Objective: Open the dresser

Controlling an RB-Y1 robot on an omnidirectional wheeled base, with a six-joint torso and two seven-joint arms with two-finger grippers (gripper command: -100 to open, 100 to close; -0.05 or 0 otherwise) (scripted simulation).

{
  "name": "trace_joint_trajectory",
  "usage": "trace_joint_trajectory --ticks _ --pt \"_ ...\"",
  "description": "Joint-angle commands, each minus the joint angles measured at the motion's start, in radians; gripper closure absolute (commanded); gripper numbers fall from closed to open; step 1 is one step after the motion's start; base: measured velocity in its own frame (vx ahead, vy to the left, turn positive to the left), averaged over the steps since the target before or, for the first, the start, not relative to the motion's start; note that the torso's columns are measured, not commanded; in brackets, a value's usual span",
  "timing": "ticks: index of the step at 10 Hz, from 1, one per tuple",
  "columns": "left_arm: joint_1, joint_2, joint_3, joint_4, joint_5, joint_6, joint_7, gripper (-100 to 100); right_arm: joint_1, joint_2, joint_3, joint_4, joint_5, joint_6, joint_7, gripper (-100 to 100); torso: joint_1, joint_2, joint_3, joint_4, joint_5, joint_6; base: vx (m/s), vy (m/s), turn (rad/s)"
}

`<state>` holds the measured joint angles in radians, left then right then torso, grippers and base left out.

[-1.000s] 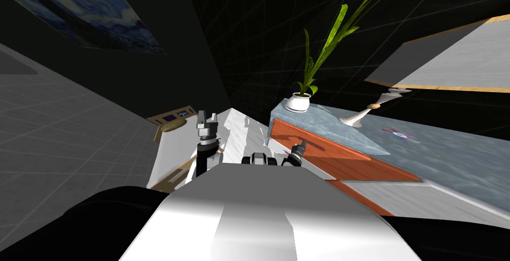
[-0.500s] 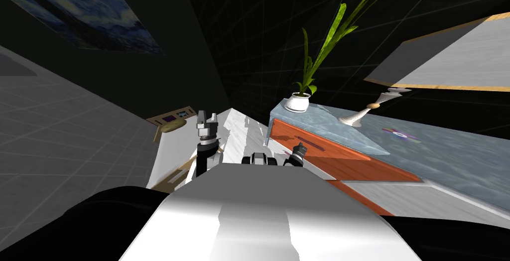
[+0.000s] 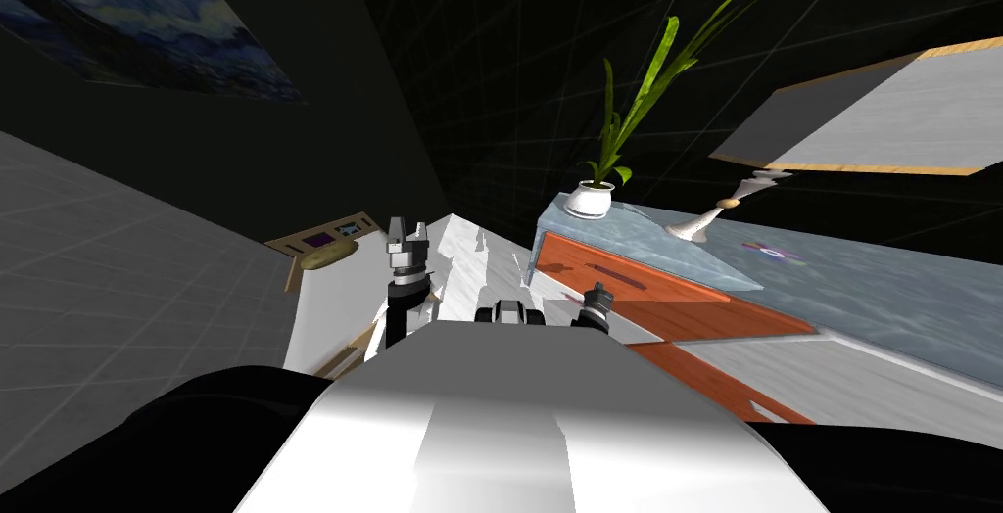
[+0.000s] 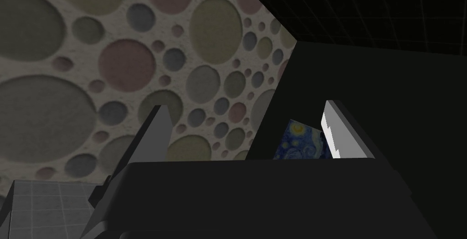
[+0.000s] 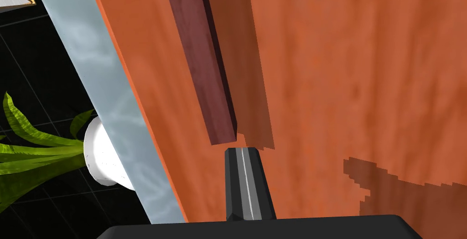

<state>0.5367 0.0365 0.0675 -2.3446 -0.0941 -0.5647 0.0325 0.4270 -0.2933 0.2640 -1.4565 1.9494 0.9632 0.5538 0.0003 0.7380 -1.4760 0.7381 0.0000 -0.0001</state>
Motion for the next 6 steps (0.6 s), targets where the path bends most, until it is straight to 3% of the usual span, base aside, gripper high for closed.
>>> trace_joint_trajectory --ticks 1,3,4,5,6 --pt "0.0 0.0 0.0 0.0 0.0 0.0 0.0 0 0.032 -0.059 -0.008 -0.015 0.006 -0.028 -0.065 100 -0.001 0.0 0.0 0.0 0.0 0.0 -0.021 0.154 -0.137" --pt "0.0 0.0 0.0 0.0 0.0 0.0 0.0 0 0.055 -0.104 -0.015 -0.023 0.011 -0.048 -0.114 100 -0.001 0.0 0.0 0.0 0.0 0.0 -0.002 0.139 -0.118" --pt "0.0 0.0 0.0 0.0 0.0 0.0 0.0 0 0.051 -0.088 -0.012 -0.026 0.009 -0.041 -0.092 100 -0.001 -0.001 -0.001 0.0 0.0 0.0 -0.002 0.06 -0.025" --pt "0.0 0.0 0.0 0.0 0.0 0.0 0.0 0 0.04 -0.094 -0.022 -0.043 -0.024 -0.073 -0.096 -100 -0.004 -0.001 -0.001 0.0 -0.001 0.0 0.005 -0.007 0.003" --pt "0.0 0.0 0.0 0.0 0.0 0.0 0.0 0 0.034 -0.095 -0.025 -0.051 -0.038 -0.087 -0.096 -100 -0.006 -0.001 -0.001 0.0 -0.002 0.0 0.018 -0.036 0.0"
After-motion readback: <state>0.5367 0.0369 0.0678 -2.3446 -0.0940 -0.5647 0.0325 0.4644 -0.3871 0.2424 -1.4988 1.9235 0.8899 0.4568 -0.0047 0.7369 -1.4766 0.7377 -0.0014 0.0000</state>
